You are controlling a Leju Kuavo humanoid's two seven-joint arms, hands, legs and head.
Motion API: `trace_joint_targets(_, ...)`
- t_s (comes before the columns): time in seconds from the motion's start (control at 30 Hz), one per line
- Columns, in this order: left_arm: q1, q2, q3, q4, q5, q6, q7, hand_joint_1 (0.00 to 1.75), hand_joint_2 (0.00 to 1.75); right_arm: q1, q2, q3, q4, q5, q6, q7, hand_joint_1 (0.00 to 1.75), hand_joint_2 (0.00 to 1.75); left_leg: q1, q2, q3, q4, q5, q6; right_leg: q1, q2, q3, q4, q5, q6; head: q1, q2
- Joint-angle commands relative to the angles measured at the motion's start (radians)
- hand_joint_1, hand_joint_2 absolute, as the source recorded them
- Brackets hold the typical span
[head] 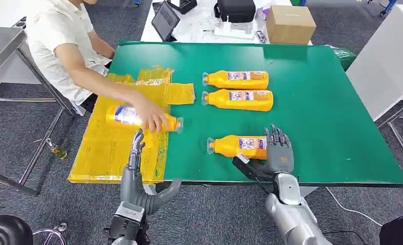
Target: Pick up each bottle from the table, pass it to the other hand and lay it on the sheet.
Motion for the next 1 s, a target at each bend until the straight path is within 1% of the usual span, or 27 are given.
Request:
trace_joint_targets(0.03, -0.045, 0.020, -0.039, 0.019, 0.045, -0.041, 0.027, 0.00, 1.75, -0.100, -0.046, 0.108, 0.189, 0.011, 0.067, 0.033, 0.00, 1.75, -0.001, 0.000, 0.003, -0.001, 0.000, 0.002, 0.000, -0.002, 0.004, -0.001, 0.000, -0.002, 0.000, 0.000)
trace_joint_targets(0.07, -0.045, 0.021, -0.041, 0.018, 0.056, -0.051, 0.032, 0.00, 1.75, -0.099, -0.050, 0.119, 0.191, 0.010, 0.081, 0.037, 0.09, 1.75, 0.000, 0.000, 0.003, -0.001, 0.000, 0.002, 0.000, -0.002, 0.003, -0.001, 0.000, -0.002, 0.000, 0.000)
trace_joint_targets(0.1, -0.044, 0.021, -0.041, 0.018, 0.059, -0.052, 0.032, 0.00, 1.75, -0.100, -0.052, 0.120, 0.195, 0.004, 0.099, 0.030, 0.26, 1.75, -0.001, -0.001, 0.004, -0.002, 0.001, 0.003, 0.000, -0.003, 0.005, -0.002, 0.000, -0.002, 0.001, 0.000)
trace_joint_targets(0.13, -0.043, 0.022, -0.042, 0.018, 0.062, -0.054, 0.034, 0.00, 1.75, -0.100, -0.055, 0.119, 0.201, -0.006, 0.119, 0.023, 1.45, 1.75, 0.000, -0.001, 0.003, -0.001, 0.001, 0.003, 0.000, -0.003, 0.004, -0.001, 0.000, -0.002, 0.000, 0.000)
trace_joint_targets(0.17, -0.043, 0.022, -0.041, 0.017, 0.069, -0.059, 0.036, 0.00, 1.75, -0.100, -0.056, 0.119, 0.204, -0.016, 0.139, 0.019, 1.75, 1.75, 0.000, -0.001, 0.003, -0.001, 0.001, 0.003, 0.000, -0.002, 0.003, -0.001, 0.000, -0.001, 0.000, 0.000)
trace_joint_targets(0.23, -0.043, 0.023, -0.041, 0.014, 0.081, -0.068, 0.040, 0.00, 1.75, -0.097, -0.059, 0.113, 0.205, -0.044, 0.168, 0.002, 1.75, 1.75, 0.000, -0.002, 0.003, -0.001, 0.002, 0.004, 0.000, -0.003, 0.004, -0.001, 0.000, -0.001, 0.000, 0.000)
trace_joint_targets(0.3, -0.044, 0.029, -0.046, 0.012, 0.110, -0.088, 0.045, 0.00, 1.75, -0.082, -0.041, 0.023, 0.196, -0.240, 0.293, -0.154, 1.75, 1.75, 0.000, -0.002, 0.003, -0.001, 0.002, 0.003, 0.000, -0.003, 0.004, -0.001, 0.000, -0.001, 0.000, 0.000)
trace_joint_targets(0.33, -0.045, 0.031, -0.049, 0.014, 0.122, -0.096, 0.046, 0.00, 1.75, -0.074, -0.037, 0.000, 0.191, -0.300, 0.339, -0.183, 1.75, 1.75, 0.000, -0.001, 0.005, -0.002, 0.001, 0.004, 0.001, -0.003, 0.007, -0.002, 0.000, -0.002, 0.000, 0.000)
trace_joint_targets(0.37, -0.046, 0.034, -0.053, 0.016, 0.146, -0.112, 0.048, 0.00, 1.75, -0.068, -0.054, 0.023, 0.185, -0.311, 0.363, -0.184, 1.75, 1.75, 0.000, -0.002, 0.004, -0.001, 0.002, 0.003, 0.001, -0.003, 0.005, -0.002, 0.000, -0.001, 0.000, 0.000)
trace_joint_targets(0.43, -0.046, 0.034, -0.055, 0.018, 0.155, -0.117, 0.049, 0.00, 1.75, -0.065, -0.071, 0.049, 0.185, -0.305, 0.352, -0.172, 1.75, 1.75, 0.000, -0.005, 0.007, -0.003, 0.002, 0.005, 0.001, -0.007, 0.009, -0.003, 0.000, -0.002, 0.001, 0.000)
trace_joint_targets(0.47, -0.046, 0.035, -0.058, 0.016, 0.165, -0.127, 0.051, 0.00, 1.75, -0.065, -0.071, 0.047, 0.188, -0.323, 0.363, -0.172, 1.75, 1.75, 0.000, -0.003, 0.007, -0.002, 0.002, 0.003, 0.001, -0.004, 0.008, -0.002, 0.000, -0.001, 0.000, 0.000)
trace_joint_targets(0.53, -0.046, 0.035, -0.058, 0.014, 0.178, -0.134, 0.054, 0.00, 1.75, -0.064, -0.075, 0.056, 0.187, -0.329, 0.360, -0.172, 1.75, 1.75, 0.001, -0.003, 0.010, -0.003, 0.001, 0.003, 0.002, -0.005, 0.010, -0.004, 0.000, -0.002, 0.002, 0.000)
trace_joint_targets(0.57, -0.046, 0.034, -0.057, 0.013, 0.181, -0.134, 0.054, 0.00, 1.75, -0.064, -0.075, 0.065, 0.184, -0.331, 0.355, -0.175, 1.75, 1.75, 0.000, -0.004, 0.012, -0.003, 0.000, 0.003, 0.001, -0.006, 0.011, -0.004, 0.000, -0.002, 0.000, 0.000)
trace_joint_targets(0.63, -0.046, 0.033, -0.057, 0.013, 0.182, -0.133, 0.053, 0.00, 1.75, -0.064, -0.073, 0.063, 0.181, -0.346, 0.358, -0.183, 1.75, 1.75, 0.001, -0.002, 0.013, -0.001, -0.002, 0.003, 0.001, -0.003, 0.006, -0.003, -0.001, 0.000, 0.000, 0.000)
trace_joint_targets(0.67, -0.047, 0.031, -0.056, 0.013, 0.190, -0.135, 0.052, 0.00, 1.75, -0.059, -0.062, 0.050, 0.166, -0.398, 0.373, -0.222, 1.75, 1.75, 0.000, -0.003, 0.015, -0.002, -0.002, 0.005, 0.001, -0.005, 0.007, -0.004, -0.002, -0.001, 0.000, 0.000)
trace_joint_targets(0.7, -0.046, 0.030, -0.053, 0.013, 0.197, -0.135, 0.051, 0.00, 1.75, -0.055, -0.056, 0.038, 0.157, -0.432, 0.387, -0.250, 1.75, 1.75, 0.000, -0.002, 0.015, -0.002, -0.003, 0.004, 0.001, -0.004, 0.007, -0.004, -0.002, 0.000, 0.001, 0.000)
trace_joint_targets(0.73, -0.045, 0.031, -0.053, 0.013, 0.198, -0.135, 0.050, 0.00, 1.75, -0.054, -0.053, 0.041, 0.156, -0.433, 0.390, -0.250, 1.75, 1.75, 0.000, -0.003, 0.015, -0.003, -0.002, 0.005, 0.002, -0.005, 0.007, -0.005, -0.002, -0.001, 0.001, 0.000)
trace_joint_targets(0.8, -0.033, 0.013, -0.030, 0.017, 0.250, -0.129, 0.050, 0.00, 1.75, -0.025, -0.035, 0.017, 0.091, -0.552, 0.435, -0.345, 1.75, 1.75, 0.001, -0.001, 0.016, -0.002, -0.003, 0.004, 0.001, -0.002, 0.009, -0.004, -0.003, 0.001, 0.001, 0.000)
trace_joint_targets(0.83, -0.034, 0.013, -0.029, 0.023, 0.254, -0.128, 0.049, 0.00, 1.75, -0.018, -0.034, 0.026, 0.078, -0.558, 0.440, -0.343, 1.75, 1.75, 0.001, 0.000, 0.017, -0.003, -0.003, 0.004, 0.002, -0.002, 0.011, -0.005, -0.002, 0.000, 0.001, 0.000)
trace_joint_targets(0.87, -0.027, 0.000, -0.009, 0.035, 0.310, -0.131, 0.075, 0.00, 1.75, 0.013, -0.025, 0.039, 0.011, -0.613, 0.445, -0.382, 1.75, 1.75, 0.001, 0.001, 0.017, -0.002, -0.004, 0.004, 0.001, 0.000, 0.017, -0.004, -0.002, 0.001, 0.000, 0.000)
trace_joint_targets(0.9, -0.016, -0.016, 0.013, 0.051, 0.391, -0.141, 0.121, 0.00, 1.75, 0.045, -0.011, 0.045, -0.058, -0.680, 0.454, -0.414, 1.75, 1.75, 0.001, 0.001, 0.018, -0.003, -0.004, 0.004, 0.002, -0.001, 0.018, -0.006, -0.001, -0.001, 0.001, 0.000)
trace_joint_targets(0.93, -0.020, -0.011, 0.012, 0.071, 0.407, -0.142, 0.111, 0.00, 1.75, 0.072, -0.010, 0.080, -0.117, -0.701, 0.458, -0.384, 1.75, 1.75, 0.001, 0.003, 0.020, -0.002, -0.004, 0.004, 0.002, 0.001, 0.019, -0.005, -0.001, 0.000, 0.001, 0.000)
trace_joint_targets(0.97, -0.009, -0.021, 0.026, 0.083, 0.508, -0.177, 0.165, 0.00, 1.75, 0.096, 0.001, 0.092, -0.176, -0.748, 0.447, -0.422, 1.75, 1.75, 0.001, 0.004, 0.021, -0.004, -0.004, 0.004, 0.002, 0.002, 0.020, -0.006, -0.001, -0.001, 0.000, 0.000)
trace_joint_targets(1.0, -0.011, -0.012, 0.022, 0.102, 0.565, -0.198, 0.188, 0.00, 1.75, 0.116, 0.010, 0.121, -0.232, -0.780, 0.436, -0.433, 1.75, 1.75, 0.001, 0.004, 0.021, -0.003, -0.005, 0.002, 0.002, 0.003, 0.019, -0.005, -0.001, -0.001, 0.001, 0.000)
